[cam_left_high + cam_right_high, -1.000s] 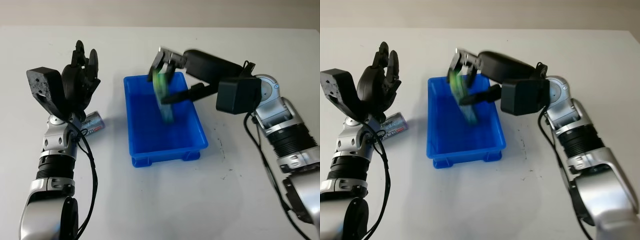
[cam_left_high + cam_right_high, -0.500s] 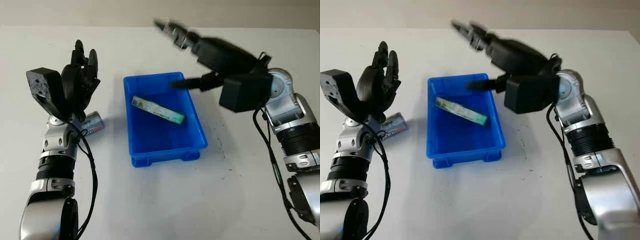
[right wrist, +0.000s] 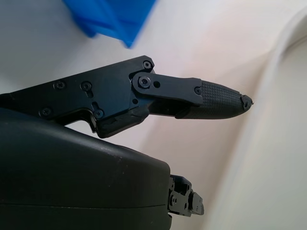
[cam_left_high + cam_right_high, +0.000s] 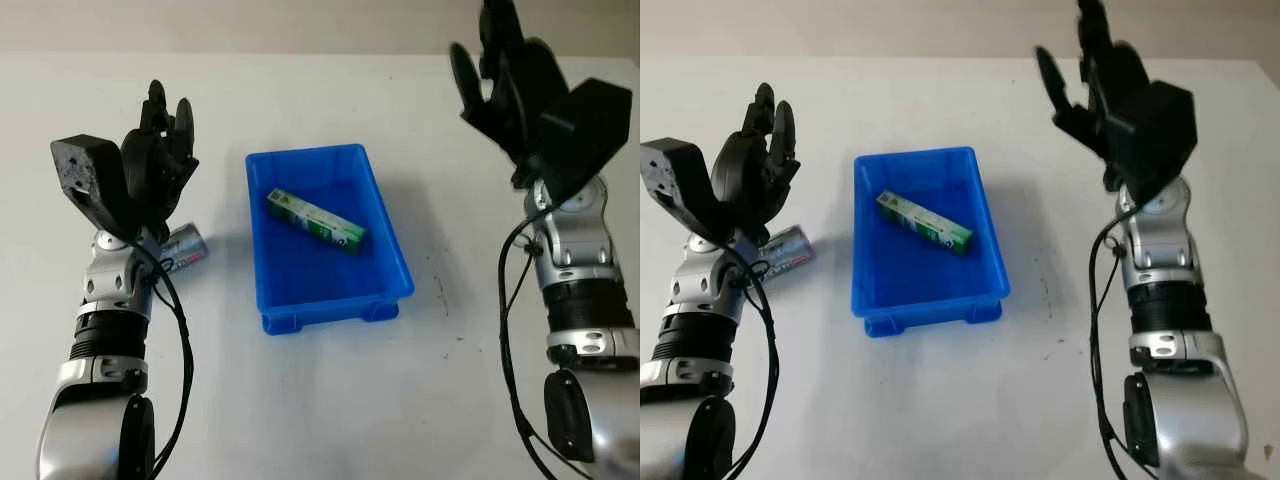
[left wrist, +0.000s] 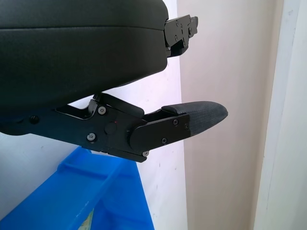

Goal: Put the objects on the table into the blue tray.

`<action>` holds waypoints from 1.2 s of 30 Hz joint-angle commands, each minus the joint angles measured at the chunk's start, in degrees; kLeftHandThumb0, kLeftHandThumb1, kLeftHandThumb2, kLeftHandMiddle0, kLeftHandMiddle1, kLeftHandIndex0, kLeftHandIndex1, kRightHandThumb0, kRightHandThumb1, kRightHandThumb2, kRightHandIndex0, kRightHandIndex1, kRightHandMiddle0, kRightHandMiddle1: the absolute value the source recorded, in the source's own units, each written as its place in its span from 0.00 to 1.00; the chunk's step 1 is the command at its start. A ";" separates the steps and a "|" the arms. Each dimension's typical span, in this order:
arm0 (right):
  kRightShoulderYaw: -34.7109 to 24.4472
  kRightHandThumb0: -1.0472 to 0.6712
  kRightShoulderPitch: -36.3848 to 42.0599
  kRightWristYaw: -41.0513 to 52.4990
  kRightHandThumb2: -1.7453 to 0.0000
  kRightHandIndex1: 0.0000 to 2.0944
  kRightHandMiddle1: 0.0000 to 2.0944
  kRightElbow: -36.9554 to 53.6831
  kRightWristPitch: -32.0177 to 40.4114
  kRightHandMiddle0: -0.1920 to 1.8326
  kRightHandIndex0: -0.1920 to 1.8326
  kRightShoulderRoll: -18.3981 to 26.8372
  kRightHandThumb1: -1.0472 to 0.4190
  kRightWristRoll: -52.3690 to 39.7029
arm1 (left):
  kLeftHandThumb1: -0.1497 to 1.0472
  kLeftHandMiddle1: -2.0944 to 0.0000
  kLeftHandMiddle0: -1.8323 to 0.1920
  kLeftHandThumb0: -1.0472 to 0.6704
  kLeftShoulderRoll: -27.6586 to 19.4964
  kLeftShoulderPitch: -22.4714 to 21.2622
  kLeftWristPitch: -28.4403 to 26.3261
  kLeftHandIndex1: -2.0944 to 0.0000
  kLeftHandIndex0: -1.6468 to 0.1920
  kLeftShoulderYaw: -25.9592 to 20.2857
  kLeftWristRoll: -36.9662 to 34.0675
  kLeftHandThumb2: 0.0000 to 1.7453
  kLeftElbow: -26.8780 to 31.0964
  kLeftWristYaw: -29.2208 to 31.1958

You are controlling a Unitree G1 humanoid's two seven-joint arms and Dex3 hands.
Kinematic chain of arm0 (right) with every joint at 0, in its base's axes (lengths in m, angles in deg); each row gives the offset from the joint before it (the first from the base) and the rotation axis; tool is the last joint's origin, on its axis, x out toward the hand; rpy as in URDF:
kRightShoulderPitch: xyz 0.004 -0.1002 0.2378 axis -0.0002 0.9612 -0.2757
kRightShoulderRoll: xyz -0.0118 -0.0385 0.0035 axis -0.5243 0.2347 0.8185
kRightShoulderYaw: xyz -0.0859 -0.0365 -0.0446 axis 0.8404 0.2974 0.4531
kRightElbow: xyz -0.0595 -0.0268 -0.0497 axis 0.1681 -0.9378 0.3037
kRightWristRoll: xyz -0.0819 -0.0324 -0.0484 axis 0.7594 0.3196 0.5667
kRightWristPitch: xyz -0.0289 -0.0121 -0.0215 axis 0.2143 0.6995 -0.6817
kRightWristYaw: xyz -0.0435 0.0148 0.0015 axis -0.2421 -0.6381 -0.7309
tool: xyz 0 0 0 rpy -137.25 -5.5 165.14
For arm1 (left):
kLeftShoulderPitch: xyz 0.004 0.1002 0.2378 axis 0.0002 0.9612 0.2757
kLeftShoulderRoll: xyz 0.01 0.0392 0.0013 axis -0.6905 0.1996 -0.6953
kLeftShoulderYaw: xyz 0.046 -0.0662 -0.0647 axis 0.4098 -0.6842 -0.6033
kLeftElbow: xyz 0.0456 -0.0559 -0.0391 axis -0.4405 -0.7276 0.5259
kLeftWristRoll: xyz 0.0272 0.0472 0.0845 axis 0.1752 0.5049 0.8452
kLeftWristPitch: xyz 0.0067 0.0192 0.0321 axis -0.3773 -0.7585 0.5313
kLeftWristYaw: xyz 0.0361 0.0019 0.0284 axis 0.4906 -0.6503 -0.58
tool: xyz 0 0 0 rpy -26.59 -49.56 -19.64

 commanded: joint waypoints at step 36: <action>-0.44 0.23 6.62 -1.19 0.62 0.00 0.00 5.35 9.23 0.00 0.00 -4.03 0.00 -2.02 | 0.98 0.95 0.81 0.16 -17.07 29.16 -43.56 0.95 0.85 15.94 77.05 0.04 77.40 29.21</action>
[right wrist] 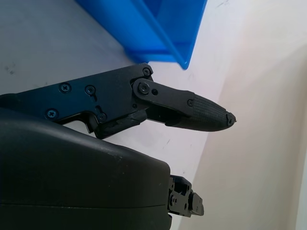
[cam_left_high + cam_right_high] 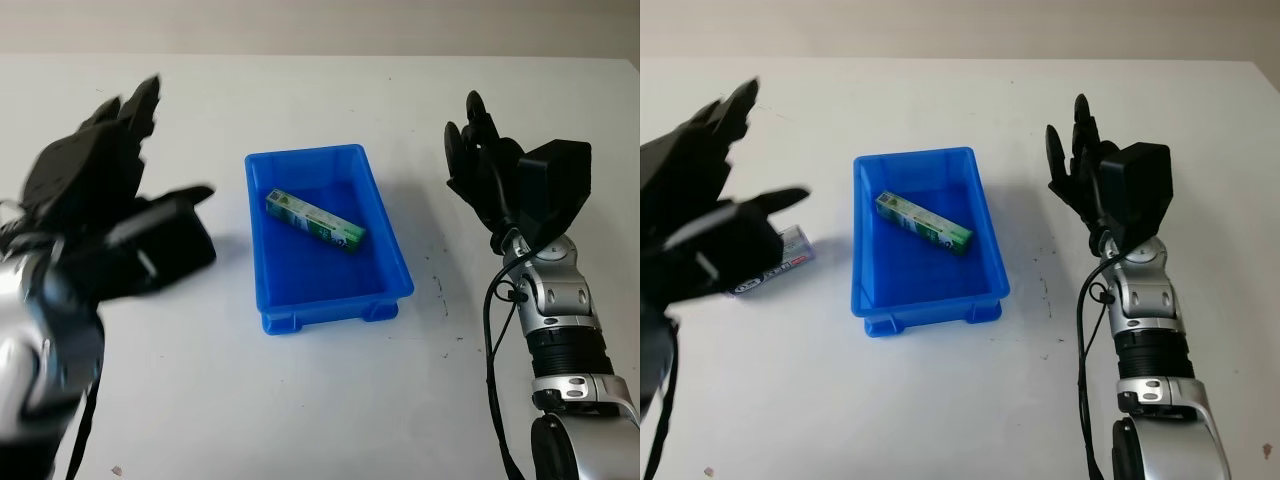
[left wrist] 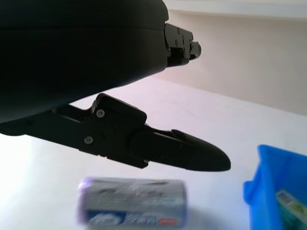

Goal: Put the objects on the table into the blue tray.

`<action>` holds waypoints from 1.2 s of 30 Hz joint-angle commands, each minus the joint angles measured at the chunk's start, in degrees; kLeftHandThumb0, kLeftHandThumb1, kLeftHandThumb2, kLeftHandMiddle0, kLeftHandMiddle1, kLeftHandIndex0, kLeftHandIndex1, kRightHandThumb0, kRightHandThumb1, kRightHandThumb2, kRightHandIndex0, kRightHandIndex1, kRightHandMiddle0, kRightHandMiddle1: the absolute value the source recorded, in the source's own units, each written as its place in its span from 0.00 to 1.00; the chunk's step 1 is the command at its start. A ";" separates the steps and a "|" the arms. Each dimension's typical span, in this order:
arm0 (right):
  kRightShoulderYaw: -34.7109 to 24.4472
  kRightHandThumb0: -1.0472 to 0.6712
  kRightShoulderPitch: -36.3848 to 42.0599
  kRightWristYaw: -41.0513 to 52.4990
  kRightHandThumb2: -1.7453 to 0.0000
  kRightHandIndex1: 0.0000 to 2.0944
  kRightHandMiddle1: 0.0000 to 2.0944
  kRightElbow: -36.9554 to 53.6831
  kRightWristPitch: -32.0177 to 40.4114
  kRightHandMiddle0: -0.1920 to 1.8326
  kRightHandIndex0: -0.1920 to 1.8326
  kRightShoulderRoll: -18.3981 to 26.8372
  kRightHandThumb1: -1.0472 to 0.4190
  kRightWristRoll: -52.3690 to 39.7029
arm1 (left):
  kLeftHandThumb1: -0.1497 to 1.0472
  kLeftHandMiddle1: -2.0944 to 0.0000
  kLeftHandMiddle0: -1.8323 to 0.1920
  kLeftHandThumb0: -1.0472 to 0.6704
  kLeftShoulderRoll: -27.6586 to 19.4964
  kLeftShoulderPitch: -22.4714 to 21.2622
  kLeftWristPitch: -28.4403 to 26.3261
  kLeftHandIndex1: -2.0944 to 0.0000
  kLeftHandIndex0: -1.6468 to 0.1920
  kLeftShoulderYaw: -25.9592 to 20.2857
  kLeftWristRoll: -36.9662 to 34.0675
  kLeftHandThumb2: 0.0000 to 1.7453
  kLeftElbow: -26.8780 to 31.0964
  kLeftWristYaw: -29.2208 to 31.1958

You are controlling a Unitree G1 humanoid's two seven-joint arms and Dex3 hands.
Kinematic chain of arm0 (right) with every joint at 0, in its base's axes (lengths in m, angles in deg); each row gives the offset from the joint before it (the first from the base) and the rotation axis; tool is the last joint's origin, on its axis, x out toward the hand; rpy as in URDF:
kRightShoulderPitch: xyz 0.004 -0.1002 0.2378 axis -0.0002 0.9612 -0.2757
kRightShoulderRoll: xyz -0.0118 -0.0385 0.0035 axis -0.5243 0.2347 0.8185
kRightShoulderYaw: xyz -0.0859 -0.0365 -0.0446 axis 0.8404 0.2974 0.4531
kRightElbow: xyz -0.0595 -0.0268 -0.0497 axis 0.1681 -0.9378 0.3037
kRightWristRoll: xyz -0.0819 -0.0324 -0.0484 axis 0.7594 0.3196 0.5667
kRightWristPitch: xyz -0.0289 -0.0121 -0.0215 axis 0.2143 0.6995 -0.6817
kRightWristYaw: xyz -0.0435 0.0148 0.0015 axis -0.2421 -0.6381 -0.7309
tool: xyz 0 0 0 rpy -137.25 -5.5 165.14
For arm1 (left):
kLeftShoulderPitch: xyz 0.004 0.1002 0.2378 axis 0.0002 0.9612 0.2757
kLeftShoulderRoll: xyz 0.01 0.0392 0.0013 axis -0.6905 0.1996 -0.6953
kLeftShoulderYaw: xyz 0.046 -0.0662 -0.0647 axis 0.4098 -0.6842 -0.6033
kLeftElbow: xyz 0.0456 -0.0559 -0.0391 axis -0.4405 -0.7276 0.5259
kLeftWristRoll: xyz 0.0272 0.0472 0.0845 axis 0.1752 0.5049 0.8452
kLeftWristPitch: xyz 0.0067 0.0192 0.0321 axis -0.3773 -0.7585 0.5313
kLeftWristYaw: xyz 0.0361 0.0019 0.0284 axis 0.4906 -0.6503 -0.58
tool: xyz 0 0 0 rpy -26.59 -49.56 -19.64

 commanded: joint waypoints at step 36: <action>-2.28 0.24 0.46 4.45 0.64 0.00 0.00 -2.26 -1.65 0.00 0.00 -0.03 0.00 -2.78 | 0.99 0.96 0.81 0.31 11.37 5.66 28.21 0.96 0.82 1.36 11.03 0.04 -38.24 -34.19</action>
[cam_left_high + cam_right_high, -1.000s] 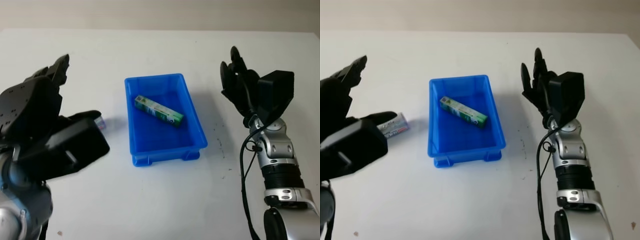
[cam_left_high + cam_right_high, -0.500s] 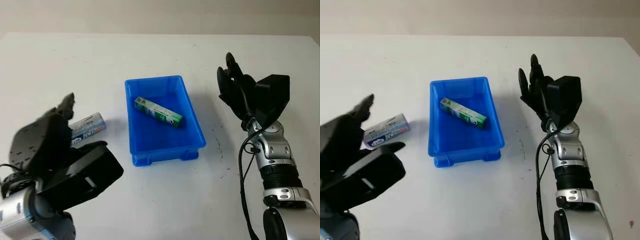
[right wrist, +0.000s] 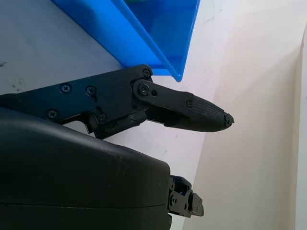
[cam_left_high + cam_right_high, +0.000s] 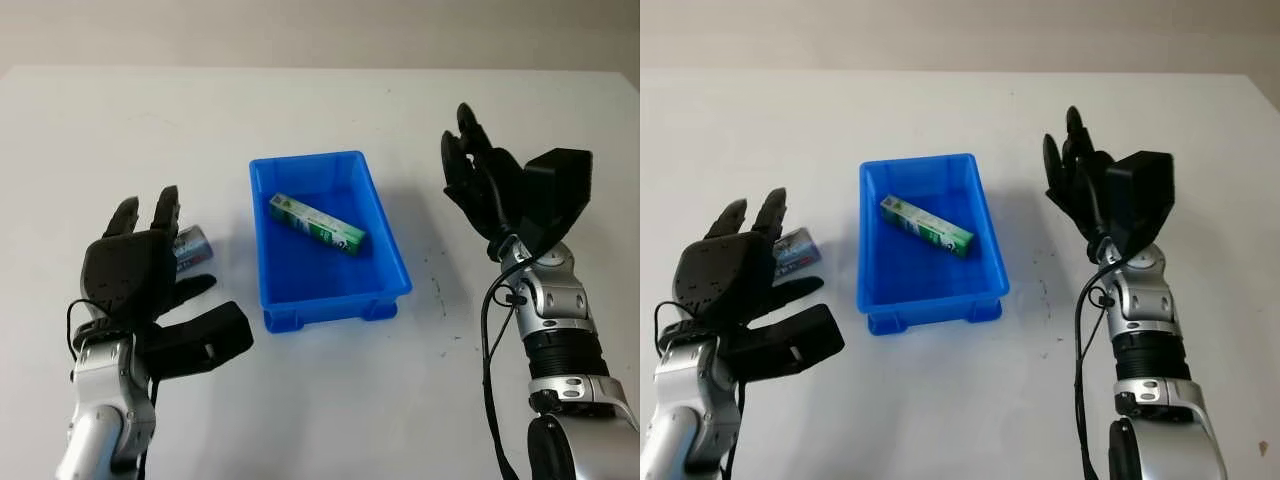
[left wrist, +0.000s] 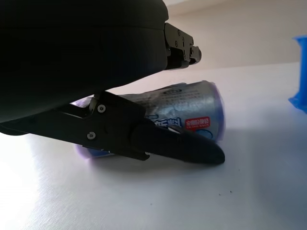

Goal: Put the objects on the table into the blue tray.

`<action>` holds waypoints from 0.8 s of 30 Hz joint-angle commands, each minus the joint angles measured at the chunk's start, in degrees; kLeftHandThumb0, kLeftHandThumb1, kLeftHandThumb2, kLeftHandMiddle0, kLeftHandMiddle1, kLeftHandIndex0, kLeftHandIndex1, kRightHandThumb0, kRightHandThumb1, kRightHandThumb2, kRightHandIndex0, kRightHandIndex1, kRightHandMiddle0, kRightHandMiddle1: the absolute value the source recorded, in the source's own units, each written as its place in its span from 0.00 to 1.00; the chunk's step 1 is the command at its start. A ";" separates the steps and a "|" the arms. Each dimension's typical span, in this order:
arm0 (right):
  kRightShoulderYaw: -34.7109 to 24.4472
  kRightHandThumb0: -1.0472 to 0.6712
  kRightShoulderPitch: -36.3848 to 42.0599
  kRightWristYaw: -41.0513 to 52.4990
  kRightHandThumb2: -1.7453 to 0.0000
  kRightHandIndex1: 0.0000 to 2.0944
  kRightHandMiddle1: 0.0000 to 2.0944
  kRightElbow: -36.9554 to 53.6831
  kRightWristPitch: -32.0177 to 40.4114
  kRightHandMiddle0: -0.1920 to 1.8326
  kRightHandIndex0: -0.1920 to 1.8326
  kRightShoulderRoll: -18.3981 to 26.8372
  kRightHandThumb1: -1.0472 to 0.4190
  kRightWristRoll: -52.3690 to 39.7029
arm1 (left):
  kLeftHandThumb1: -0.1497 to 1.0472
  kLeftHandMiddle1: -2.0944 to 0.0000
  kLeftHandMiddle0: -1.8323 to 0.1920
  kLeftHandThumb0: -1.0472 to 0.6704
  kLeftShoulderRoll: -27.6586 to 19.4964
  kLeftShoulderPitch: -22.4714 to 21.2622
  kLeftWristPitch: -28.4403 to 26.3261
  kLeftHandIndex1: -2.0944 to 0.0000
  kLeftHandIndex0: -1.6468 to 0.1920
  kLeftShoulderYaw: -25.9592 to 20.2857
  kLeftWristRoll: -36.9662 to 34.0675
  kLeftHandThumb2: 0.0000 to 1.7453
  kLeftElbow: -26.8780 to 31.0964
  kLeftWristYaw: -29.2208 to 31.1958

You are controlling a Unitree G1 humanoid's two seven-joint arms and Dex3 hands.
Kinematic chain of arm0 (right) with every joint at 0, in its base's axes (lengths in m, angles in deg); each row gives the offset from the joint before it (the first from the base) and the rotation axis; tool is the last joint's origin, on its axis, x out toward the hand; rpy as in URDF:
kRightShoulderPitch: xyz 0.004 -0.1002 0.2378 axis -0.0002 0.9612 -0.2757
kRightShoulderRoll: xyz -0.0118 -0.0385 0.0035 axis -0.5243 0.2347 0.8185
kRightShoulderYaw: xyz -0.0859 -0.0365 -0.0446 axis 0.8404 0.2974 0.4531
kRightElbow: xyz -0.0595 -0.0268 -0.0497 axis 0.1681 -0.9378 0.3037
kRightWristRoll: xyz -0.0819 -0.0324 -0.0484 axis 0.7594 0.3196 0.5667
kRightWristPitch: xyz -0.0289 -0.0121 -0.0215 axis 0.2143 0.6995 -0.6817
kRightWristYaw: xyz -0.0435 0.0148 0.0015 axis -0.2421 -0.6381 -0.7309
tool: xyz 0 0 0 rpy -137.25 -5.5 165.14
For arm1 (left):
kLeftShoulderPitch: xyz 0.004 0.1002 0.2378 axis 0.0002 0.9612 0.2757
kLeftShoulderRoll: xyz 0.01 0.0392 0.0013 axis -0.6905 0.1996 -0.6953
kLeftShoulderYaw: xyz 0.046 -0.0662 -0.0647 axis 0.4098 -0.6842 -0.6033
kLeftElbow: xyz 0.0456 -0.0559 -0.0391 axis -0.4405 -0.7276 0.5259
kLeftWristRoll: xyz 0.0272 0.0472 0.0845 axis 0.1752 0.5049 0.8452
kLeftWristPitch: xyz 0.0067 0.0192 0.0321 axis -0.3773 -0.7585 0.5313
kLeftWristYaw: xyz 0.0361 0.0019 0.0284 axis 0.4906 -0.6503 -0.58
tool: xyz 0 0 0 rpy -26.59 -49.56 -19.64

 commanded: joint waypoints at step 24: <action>-0.61 0.25 0.30 0.36 0.64 0.00 0.00 2.28 -0.14 0.00 0.00 0.05 0.00 -1.21 | 1.00 0.00 0.47 0.31 -12.85 -9.66 -1.91 0.00 0.78 6.30 9.77 0.18 10.30 20.05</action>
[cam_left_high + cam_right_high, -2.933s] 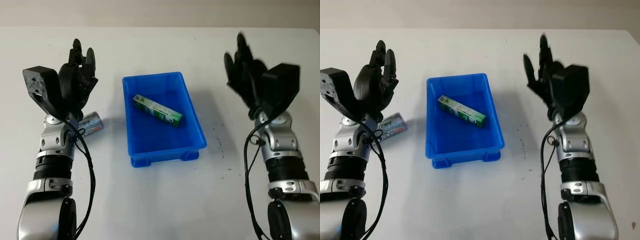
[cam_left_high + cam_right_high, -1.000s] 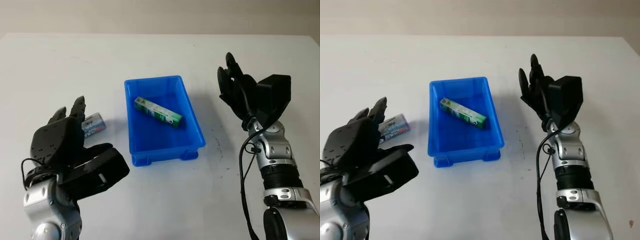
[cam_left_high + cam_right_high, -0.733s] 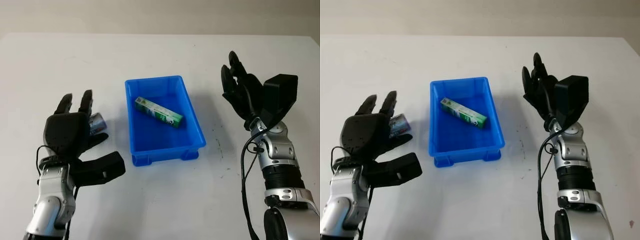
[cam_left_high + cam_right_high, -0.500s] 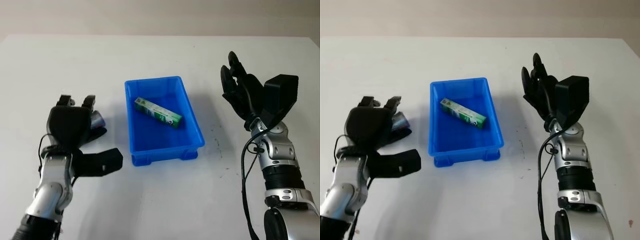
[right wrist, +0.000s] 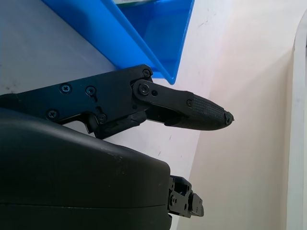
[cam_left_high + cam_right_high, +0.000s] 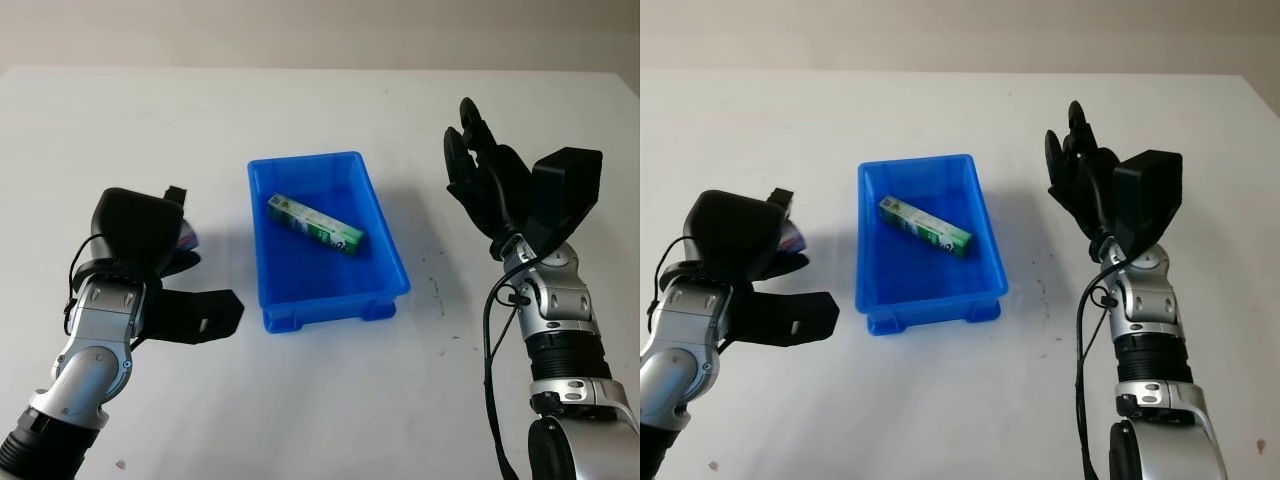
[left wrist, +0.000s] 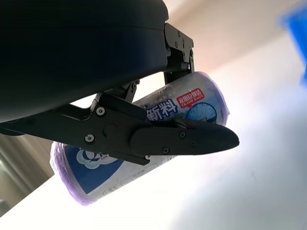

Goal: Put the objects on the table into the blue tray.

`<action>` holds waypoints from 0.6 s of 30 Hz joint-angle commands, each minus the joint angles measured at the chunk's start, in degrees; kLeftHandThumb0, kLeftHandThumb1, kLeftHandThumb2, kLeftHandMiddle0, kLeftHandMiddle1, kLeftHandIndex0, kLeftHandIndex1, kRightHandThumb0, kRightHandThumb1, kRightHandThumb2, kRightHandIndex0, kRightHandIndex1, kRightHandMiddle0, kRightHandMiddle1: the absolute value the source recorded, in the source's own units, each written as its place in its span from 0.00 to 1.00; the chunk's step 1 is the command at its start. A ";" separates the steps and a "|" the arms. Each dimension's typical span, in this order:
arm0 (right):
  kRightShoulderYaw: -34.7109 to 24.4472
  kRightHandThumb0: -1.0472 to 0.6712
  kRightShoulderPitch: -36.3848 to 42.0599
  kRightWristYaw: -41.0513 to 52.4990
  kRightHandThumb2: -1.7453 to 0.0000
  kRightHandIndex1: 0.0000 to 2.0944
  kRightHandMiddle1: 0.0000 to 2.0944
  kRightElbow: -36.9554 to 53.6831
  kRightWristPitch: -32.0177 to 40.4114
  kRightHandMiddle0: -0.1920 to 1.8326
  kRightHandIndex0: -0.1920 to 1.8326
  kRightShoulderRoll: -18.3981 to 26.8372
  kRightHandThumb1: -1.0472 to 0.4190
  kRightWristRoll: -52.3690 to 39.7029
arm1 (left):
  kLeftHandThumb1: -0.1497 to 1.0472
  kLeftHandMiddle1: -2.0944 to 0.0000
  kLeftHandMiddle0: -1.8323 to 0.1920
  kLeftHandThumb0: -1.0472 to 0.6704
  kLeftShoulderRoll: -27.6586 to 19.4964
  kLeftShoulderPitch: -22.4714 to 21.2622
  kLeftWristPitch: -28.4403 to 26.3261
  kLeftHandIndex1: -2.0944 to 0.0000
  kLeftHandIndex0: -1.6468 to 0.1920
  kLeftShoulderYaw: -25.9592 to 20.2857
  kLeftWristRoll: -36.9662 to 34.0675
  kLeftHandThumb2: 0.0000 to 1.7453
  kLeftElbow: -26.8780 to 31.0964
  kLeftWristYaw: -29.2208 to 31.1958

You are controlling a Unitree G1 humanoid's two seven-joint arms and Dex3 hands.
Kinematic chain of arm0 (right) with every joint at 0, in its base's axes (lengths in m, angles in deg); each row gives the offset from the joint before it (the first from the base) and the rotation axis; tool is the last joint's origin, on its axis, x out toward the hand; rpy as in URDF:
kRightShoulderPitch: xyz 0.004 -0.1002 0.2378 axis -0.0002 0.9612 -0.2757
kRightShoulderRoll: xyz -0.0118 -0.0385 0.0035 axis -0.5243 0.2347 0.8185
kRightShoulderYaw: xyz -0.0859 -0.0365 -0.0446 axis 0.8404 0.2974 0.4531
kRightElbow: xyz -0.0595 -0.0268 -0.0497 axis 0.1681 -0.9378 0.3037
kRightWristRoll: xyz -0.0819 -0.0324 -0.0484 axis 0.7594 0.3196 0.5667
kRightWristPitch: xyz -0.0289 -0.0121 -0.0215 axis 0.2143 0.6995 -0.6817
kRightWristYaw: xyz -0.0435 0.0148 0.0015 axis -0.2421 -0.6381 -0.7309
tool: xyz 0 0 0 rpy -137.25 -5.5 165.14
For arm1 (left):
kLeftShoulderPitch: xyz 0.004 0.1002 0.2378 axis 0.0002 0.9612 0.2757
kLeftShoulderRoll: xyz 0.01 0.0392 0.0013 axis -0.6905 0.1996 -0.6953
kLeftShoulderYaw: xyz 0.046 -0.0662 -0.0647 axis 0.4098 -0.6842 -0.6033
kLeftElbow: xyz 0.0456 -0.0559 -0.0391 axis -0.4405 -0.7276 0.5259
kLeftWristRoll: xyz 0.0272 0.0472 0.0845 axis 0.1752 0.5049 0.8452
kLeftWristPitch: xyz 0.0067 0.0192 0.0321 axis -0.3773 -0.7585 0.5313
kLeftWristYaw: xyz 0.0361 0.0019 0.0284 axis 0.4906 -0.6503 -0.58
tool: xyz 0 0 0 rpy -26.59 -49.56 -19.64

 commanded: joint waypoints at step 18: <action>0.06 0.26 -0.05 0.12 0.64 0.00 0.00 0.60 -0.85 0.00 0.00 -0.32 0.00 -0.28 | 1.00 0.00 0.33 0.36 1.72 -19.20 8.96 0.00 0.51 -12.46 -21.03 0.09 14.16 -11.31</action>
